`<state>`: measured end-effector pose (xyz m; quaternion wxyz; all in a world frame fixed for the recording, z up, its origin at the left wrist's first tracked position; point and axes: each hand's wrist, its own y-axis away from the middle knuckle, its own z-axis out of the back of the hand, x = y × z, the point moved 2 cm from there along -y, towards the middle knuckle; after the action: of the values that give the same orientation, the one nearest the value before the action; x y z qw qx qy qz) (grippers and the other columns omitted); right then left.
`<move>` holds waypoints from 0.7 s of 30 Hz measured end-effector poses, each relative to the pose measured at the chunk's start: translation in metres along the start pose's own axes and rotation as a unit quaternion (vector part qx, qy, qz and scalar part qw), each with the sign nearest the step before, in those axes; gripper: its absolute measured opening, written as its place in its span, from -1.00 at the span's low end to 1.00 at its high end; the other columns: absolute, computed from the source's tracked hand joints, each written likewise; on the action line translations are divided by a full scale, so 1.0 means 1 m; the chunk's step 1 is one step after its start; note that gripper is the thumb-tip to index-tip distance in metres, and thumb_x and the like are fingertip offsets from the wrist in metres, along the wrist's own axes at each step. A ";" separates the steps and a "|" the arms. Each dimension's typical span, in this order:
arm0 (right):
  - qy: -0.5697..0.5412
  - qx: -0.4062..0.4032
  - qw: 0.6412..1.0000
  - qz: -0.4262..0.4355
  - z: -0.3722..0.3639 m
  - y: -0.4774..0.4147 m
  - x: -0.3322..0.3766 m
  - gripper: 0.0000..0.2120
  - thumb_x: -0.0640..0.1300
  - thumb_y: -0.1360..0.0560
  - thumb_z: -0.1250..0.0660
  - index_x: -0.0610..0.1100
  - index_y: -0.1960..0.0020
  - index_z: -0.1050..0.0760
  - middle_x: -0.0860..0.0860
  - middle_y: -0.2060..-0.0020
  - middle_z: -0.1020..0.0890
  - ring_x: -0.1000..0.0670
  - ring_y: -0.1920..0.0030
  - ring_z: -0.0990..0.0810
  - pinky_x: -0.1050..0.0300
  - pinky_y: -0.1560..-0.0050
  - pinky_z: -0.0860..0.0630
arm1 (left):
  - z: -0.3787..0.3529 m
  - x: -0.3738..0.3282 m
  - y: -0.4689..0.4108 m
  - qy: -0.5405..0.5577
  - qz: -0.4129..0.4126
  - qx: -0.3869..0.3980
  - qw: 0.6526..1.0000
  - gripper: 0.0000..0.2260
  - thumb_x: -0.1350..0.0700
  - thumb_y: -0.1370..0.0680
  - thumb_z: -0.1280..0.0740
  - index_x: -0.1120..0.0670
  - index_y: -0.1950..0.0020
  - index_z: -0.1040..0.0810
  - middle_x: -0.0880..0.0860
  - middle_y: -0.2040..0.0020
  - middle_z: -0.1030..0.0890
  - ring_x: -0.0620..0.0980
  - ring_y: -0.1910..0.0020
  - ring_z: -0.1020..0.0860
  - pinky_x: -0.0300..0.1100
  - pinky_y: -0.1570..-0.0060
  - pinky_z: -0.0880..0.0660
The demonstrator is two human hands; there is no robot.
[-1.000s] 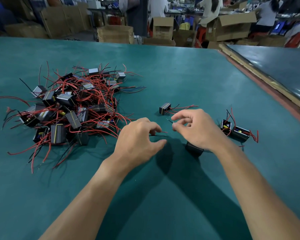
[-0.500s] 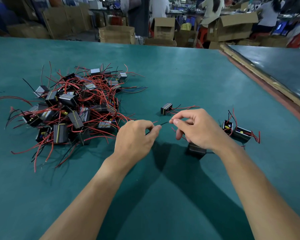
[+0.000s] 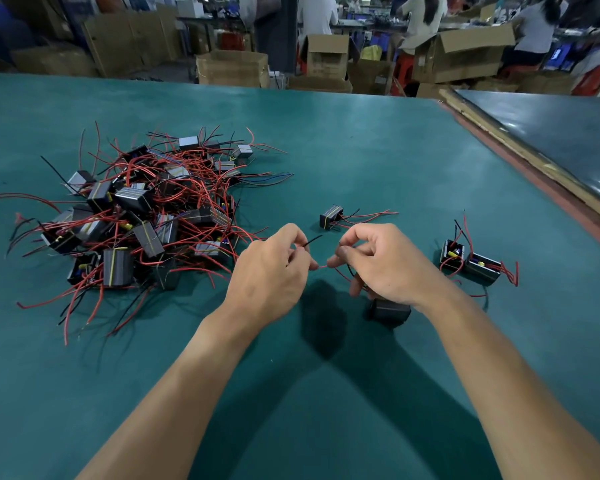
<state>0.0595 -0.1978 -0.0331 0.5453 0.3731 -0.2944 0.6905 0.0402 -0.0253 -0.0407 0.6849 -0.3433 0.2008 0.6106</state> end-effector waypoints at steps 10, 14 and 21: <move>-0.021 -0.048 0.997 0.048 0.003 0.000 0.004 -0.82 -0.20 -0.54 -0.36 -0.02 0.22 -0.58 0.10 0.27 -0.72 0.03 0.51 -0.60 0.24 0.46 -0.45 | -0.002 -0.006 0.004 0.093 -0.081 0.002 0.992 -0.87 0.13 -0.62 -0.25 0.05 0.11 -0.53 0.00 0.36 -0.60 -0.11 0.53 -0.33 -0.29 0.46 -0.27; -0.070 -0.040 0.996 0.040 0.001 0.001 0.006 -0.84 -0.26 -0.56 -0.33 -0.05 0.14 -0.58 0.01 0.31 -0.72 0.04 0.49 -0.58 0.21 0.48 -0.47 | -0.005 -0.003 0.003 0.149 -0.059 0.018 0.987 -0.78 0.19 -0.61 -0.22 -0.14 -0.01 -0.53 -0.09 0.35 -0.63 0.16 0.37 -0.52 0.01 0.35 -0.54; -0.094 -0.034 0.994 0.041 0.002 0.002 0.008 -0.86 -0.28 -0.57 -0.32 -0.12 0.13 -0.58 -0.03 0.32 -0.72 0.02 0.46 -0.60 0.22 0.45 -0.51 | -0.006 -0.002 0.002 0.175 -0.042 0.030 0.983 -0.74 0.20 -0.59 -0.20 -0.18 -0.02 -0.52 -0.11 0.32 -0.66 -0.12 0.46 -0.52 -0.22 0.38 -0.49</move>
<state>0.0567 -0.1954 -0.0252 0.4989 0.4057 -0.3828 0.6633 0.0390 -0.0308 -0.0440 0.6742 -0.4323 0.3211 0.5055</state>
